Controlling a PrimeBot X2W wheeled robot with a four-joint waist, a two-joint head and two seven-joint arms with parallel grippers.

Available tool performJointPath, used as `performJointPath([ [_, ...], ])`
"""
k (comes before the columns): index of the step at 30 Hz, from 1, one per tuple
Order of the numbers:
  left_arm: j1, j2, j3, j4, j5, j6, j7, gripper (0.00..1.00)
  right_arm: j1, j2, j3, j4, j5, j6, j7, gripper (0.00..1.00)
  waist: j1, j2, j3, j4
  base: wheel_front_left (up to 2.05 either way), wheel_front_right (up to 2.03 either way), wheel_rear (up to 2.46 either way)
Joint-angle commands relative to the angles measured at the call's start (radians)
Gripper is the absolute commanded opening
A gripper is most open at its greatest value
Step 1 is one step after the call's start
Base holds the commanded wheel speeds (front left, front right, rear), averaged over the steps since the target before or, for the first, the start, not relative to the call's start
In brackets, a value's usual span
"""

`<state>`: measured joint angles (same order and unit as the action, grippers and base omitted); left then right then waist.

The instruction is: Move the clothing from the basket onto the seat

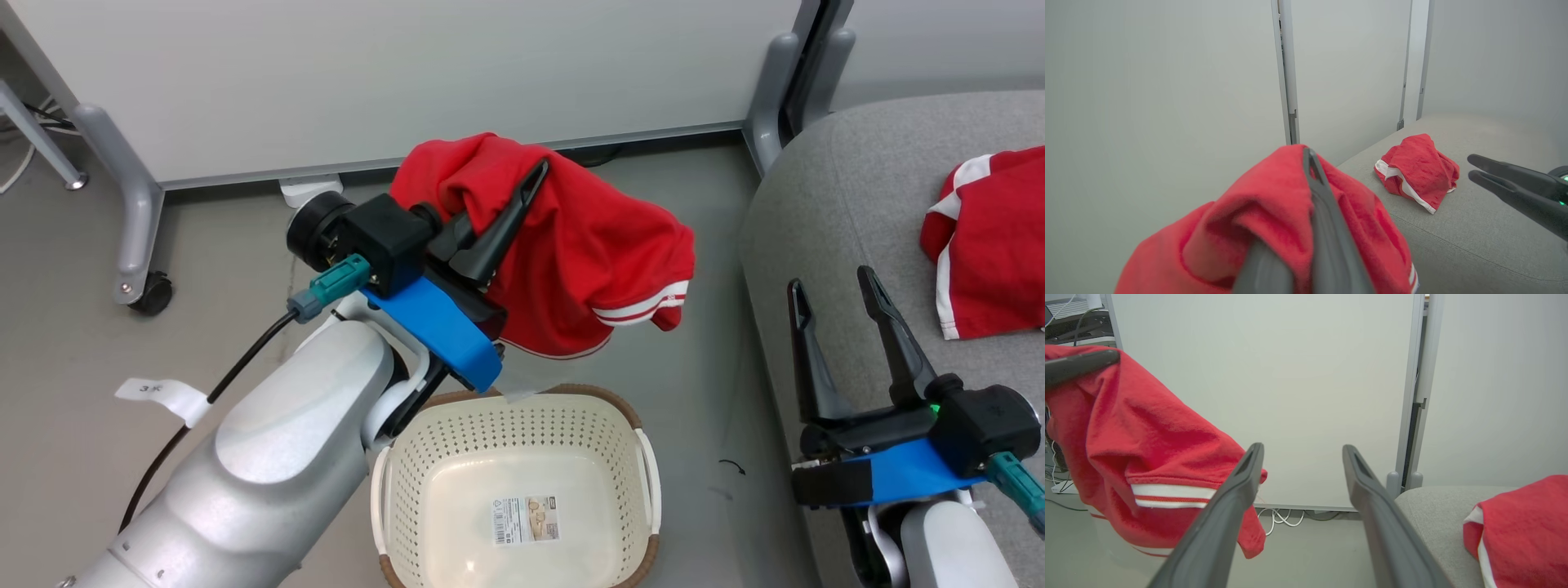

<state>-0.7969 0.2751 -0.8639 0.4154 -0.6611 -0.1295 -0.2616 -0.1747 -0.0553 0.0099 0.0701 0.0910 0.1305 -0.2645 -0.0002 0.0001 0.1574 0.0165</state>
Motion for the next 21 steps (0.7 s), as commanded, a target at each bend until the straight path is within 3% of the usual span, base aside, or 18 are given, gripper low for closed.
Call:
performJointPath([
  [1, -0.013, 0.001, -0.010, -0.012, -0.006, -0.001, -0.005, 0.00, 0.017, 0.001, -0.002, 0.001, 0.005, 0.000, 0.000, 1.00, 0.0002, -0.0001, -0.011, 0.004, 0.00, 0.00, 0.00],
  [13, -0.010, 0.014, -0.047, -0.033, -0.008, -0.001, -0.005, 0.00, 0.007, -0.001, 0.000, -0.028, -0.004, 0.000, 0.000, 1.00, 0.0002, -0.0001, -0.034, 0.006, 0.00, 0.00, 0.00],
  [21, -0.007, 0.006, -0.050, -0.025, 0.001, -0.001, -0.005, 0.00, -0.108, -0.107, 0.116, -0.084, -0.004, 0.000, 0.000, 1.00, 0.0002, -0.0001, -0.024, 0.010, 0.00, 0.00, 0.00],
])
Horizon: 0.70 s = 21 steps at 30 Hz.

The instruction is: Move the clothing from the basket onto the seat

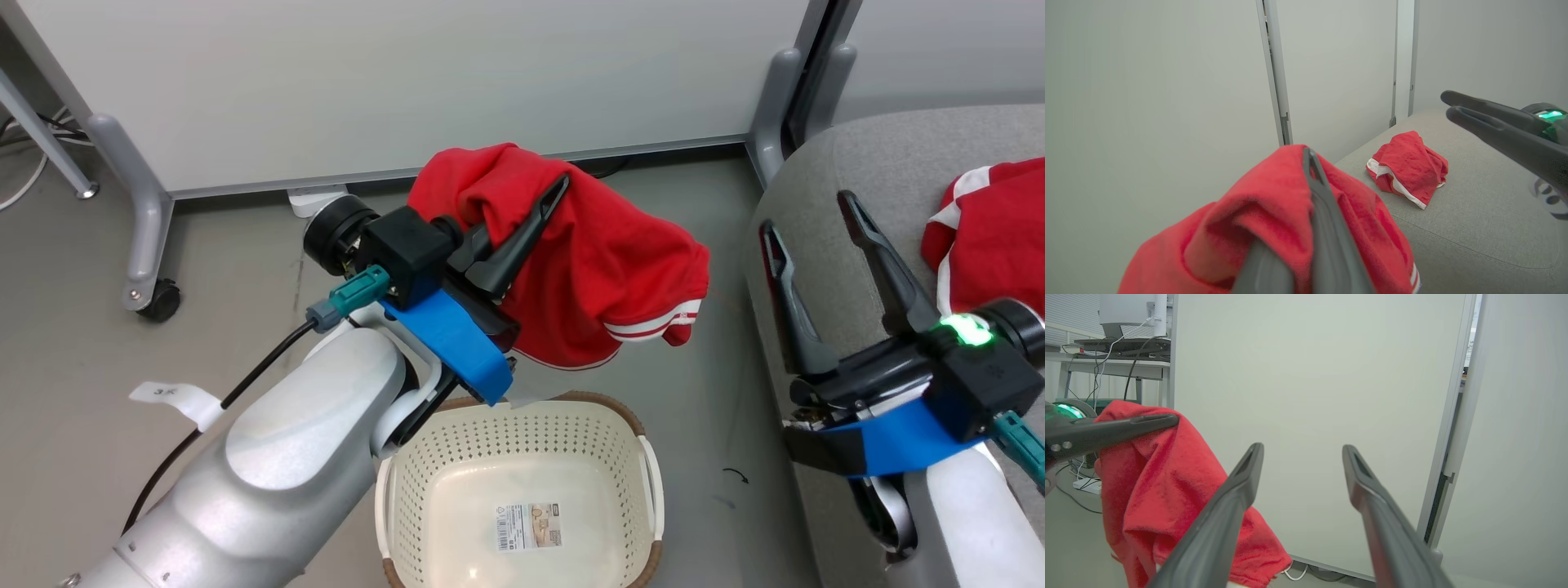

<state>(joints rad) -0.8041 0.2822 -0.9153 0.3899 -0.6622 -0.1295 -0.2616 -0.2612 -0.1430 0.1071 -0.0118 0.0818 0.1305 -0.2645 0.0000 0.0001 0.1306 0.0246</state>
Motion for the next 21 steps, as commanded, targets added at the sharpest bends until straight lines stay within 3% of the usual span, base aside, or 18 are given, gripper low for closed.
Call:
performJointPath([
  [1, -0.001, -0.003, 0.001, 0.000, 0.004, -0.001, -0.005, 0.00, -0.039, -0.036, 0.041, 0.004, 0.008, 0.000, 0.001, 1.00, 0.0000, -0.0001, 0.004, 0.003, 0.00, 0.00, 0.00],
  [12, -0.018, -0.045, -0.033, -0.002, 0.025, -0.001, -0.005, 0.00, -0.237, -0.204, 0.317, 0.170, 0.087, 0.000, 0.001, 1.00, 0.0000, -0.0001, 0.022, 0.035, 0.00, 0.00, 0.00],
  [17, -0.027, -0.065, -0.061, -0.003, 0.031, -0.001, -0.005, 0.00, -0.312, -0.255, 0.470, 0.269, 0.158, 0.000, 0.001, 1.00, 0.0000, -0.0001, 0.028, 0.047, 0.00, 0.00, 0.00],
  [21, -0.035, -0.076, -0.078, -0.005, 0.029, -0.001, -0.005, 0.00, -0.348, -0.271, 0.526, 0.311, 0.194, 0.000, 0.001, 1.00, 0.0000, -0.0001, 0.030, 0.052, 0.00, 0.00, 0.00],
])
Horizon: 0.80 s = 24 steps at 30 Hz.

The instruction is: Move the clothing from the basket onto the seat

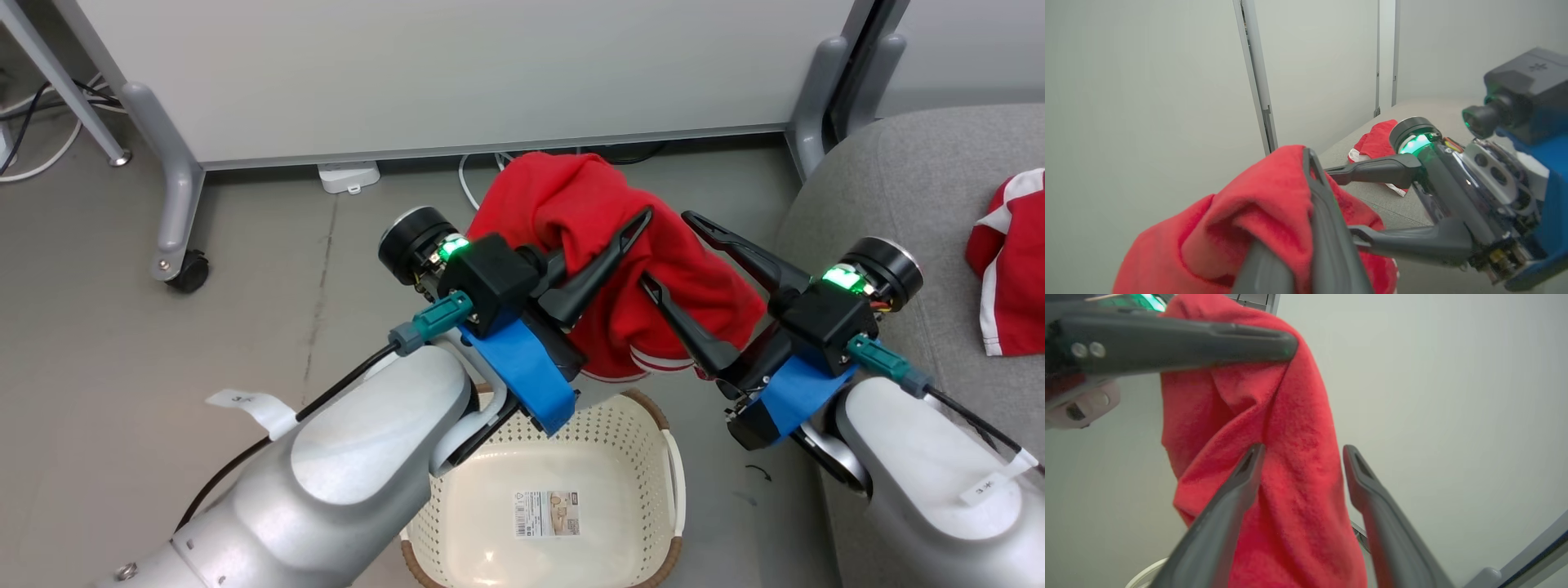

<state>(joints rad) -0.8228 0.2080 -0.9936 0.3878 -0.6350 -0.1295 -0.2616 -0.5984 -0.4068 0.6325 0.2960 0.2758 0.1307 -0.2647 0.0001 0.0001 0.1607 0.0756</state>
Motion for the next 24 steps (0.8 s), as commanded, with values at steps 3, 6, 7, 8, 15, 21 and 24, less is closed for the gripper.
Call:
performJointPath([
  [3, -0.020, -0.010, -0.014, -0.009, 0.002, -0.001, -0.005, 0.00, -0.035, -0.007, 0.032, 0.037, 0.021, 0.000, 0.001, 1.00, -0.0001, -0.0001, 0.001, 0.004, 0.00, 0.00, 0.00],
  [6, -0.025, -0.013, -0.030, -0.016, 0.002, -0.001, -0.005, 0.00, -0.051, 0.001, 0.053, 0.062, 0.037, 0.000, 0.001, 1.00, -0.0001, -0.0001, 0.000, 0.007, 0.00, 0.00, 0.00],
  [7, -0.025, -0.014, -0.034, -0.018, 0.000, -0.001, -0.005, 0.00, -0.055, 0.004, 0.054, 0.068, 0.042, 0.000, 0.001, 1.00, -0.0001, -0.0001, 0.000, 0.008, 0.00, 0.00, 0.00],
  [8, -0.025, -0.014, -0.039, -0.019, -0.001, -0.001, -0.005, 0.00, -0.057, 0.007, 0.057, 0.074, 0.046, 0.000, 0.001, 1.00, -0.0001, -0.0001, 0.000, 0.009, 0.00, 0.00, 0.00],
  [15, -0.031, -0.011, -0.053, -0.028, -0.004, -0.001, -0.005, 0.00, -0.058, 0.029, 0.064, 0.111, 0.061, 0.000, 0.001, 0.31, -0.0001, -0.0001, -0.002, 0.013, 0.00, 0.00, 0.00],
  [21, -0.027, -0.006, -0.051, -0.021, -0.001, -0.001, -0.005, 0.00, -0.049, 0.038, 0.061, 0.111, 0.065, 0.000, 0.001, 0.00, -0.0001, -0.0001, -0.001, 0.012, 0.00, 0.00, 0.00],
  [24, -0.024, -0.006, -0.050, -0.017, 0.001, -0.001, -0.005, 0.00, -0.042, 0.038, 0.057, 0.107, 0.067, 0.000, 0.001, 0.00, -0.0001, -0.0001, -0.003, 0.011, 0.00, 0.00, 0.00],
])
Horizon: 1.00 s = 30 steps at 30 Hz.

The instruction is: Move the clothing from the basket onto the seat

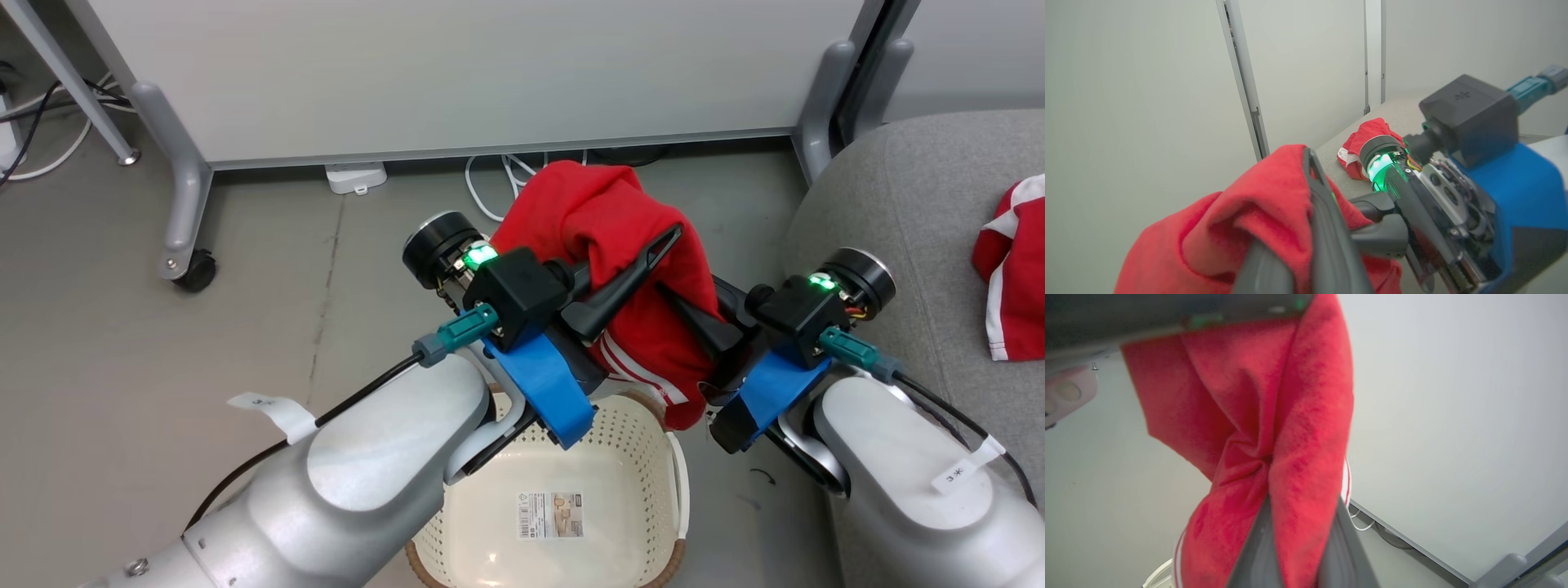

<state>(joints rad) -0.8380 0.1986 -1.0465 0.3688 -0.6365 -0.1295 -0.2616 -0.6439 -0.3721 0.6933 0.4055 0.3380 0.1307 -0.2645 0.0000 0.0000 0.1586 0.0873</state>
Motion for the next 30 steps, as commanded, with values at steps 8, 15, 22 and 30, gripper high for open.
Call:
performJointPath([
  [8, -0.002, 0.003, 0.001, 0.006, 0.002, -0.001, -0.005, 0.00, 0.019, 0.005, -0.013, -0.009, 0.001, 0.000, 0.000, 0.00, 0.0000, 0.0000, -0.007, -0.004, 0.00, 0.00, 0.00],
  [15, 0.008, 0.005, -0.004, 0.010, 0.005, -0.001, -0.005, 0.00, 0.026, 0.008, -0.021, -0.011, -0.003, 0.000, 0.000, 0.00, 0.0000, 0.0000, -0.010, -0.005, 0.00, 0.00, 0.00],
  [22, 0.006, 0.005, -0.003, 0.022, 0.006, -0.001, -0.005, 0.00, 0.031, 0.010, -0.033, -0.015, -0.010, 0.000, 0.000, 0.00, 0.0000, 0.0000, -0.005, -0.003, 0.00, 0.00, 0.00],
  [30, 0.023, -0.009, 0.033, 0.057, 0.049, 0.000, -0.004, 1.00, 0.039, 0.020, -0.111, -0.024, -0.031, 0.000, 0.000, 0.00, 0.0000, 0.0000, 0.013, 0.001, 0.00, 0.00, 0.00],
])
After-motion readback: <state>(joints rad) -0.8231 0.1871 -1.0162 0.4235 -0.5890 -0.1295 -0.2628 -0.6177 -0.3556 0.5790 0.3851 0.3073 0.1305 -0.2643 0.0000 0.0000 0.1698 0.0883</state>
